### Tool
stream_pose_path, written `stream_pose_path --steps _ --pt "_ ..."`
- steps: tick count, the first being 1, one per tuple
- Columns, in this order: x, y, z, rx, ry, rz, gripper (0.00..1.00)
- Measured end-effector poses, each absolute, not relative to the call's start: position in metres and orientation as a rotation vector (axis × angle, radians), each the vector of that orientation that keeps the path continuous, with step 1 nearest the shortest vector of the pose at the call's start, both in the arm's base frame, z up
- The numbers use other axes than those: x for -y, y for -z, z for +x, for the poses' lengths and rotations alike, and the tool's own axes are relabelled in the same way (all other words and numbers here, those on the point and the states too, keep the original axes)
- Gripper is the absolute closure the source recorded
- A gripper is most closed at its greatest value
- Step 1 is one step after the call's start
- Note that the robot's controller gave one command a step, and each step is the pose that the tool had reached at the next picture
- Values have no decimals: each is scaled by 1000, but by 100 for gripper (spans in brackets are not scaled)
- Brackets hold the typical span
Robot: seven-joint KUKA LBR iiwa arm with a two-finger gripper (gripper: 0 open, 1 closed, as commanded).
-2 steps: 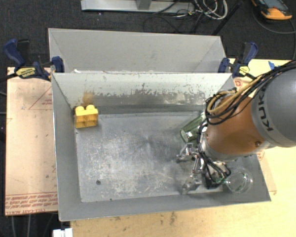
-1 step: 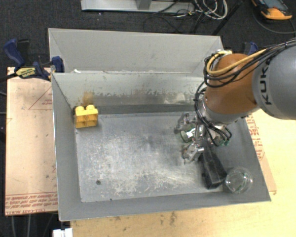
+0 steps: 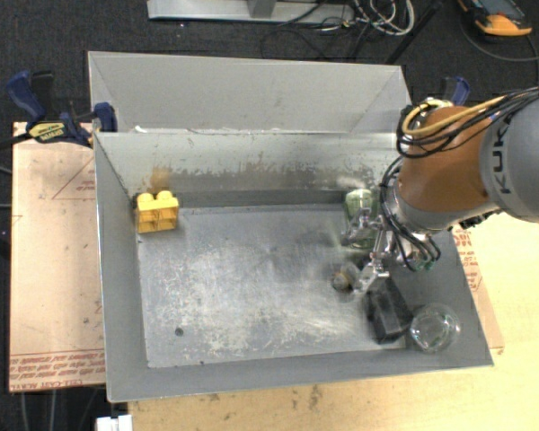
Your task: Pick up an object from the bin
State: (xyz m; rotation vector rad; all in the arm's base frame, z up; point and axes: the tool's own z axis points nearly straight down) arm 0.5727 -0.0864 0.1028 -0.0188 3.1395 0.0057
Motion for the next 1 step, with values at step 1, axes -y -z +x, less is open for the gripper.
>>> stream_pose_path --steps 1 --pt "95 -82 595 -3101 -35 -522 0"
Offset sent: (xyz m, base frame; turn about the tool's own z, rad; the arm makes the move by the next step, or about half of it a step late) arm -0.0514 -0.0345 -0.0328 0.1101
